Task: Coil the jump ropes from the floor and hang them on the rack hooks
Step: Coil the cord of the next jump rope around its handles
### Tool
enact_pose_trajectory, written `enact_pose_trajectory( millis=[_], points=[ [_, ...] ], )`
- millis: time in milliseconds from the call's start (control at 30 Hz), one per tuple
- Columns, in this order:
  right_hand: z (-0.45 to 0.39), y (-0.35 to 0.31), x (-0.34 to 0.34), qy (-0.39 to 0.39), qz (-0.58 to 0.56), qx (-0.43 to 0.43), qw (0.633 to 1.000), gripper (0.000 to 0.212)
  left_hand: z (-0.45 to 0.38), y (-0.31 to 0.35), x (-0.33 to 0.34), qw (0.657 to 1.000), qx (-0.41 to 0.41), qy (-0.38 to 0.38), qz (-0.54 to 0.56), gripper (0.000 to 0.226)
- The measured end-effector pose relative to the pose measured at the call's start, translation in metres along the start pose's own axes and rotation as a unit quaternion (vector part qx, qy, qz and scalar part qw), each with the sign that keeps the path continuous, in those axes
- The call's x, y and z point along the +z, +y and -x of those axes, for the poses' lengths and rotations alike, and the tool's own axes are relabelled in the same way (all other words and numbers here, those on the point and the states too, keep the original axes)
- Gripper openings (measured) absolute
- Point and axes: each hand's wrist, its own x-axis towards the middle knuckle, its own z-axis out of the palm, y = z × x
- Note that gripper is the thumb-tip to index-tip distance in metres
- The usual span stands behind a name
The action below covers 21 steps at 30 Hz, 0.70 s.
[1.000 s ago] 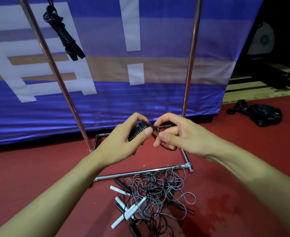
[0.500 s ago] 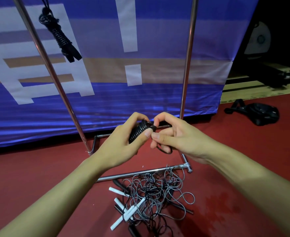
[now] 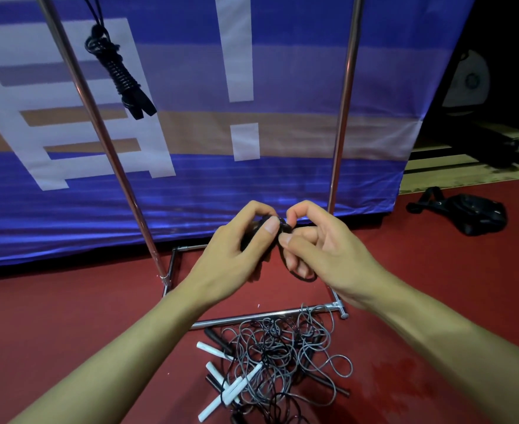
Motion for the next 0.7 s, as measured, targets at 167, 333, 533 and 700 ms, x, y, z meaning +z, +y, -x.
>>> enact_pose_trajectory(
  millis=[167,333,533,700],
  points=[
    [-0.003,-0.002,0.008,0.045,-0.006,-0.008,0.999,0.017,-0.004,0.000,0.003,1.000,-0.005,0.017,0.018,0.016],
    [-0.005,-0.002,0.009,0.075,0.018,-0.023,0.997,0.010,-0.005,-0.003,0.005,0.999,0.003,0.031,0.022,0.011],
    [-0.006,0.003,0.005,0.048,0.098,-0.055,0.993,0.010,-0.004,-0.008,0.002,0.999,0.015,0.040,0.004,0.019],
    [-0.007,0.006,-0.003,0.003,0.129,-0.003,0.992,0.014,-0.004,-0.018,-0.009,0.997,0.038,0.015,-0.070,0.020]
  ],
)
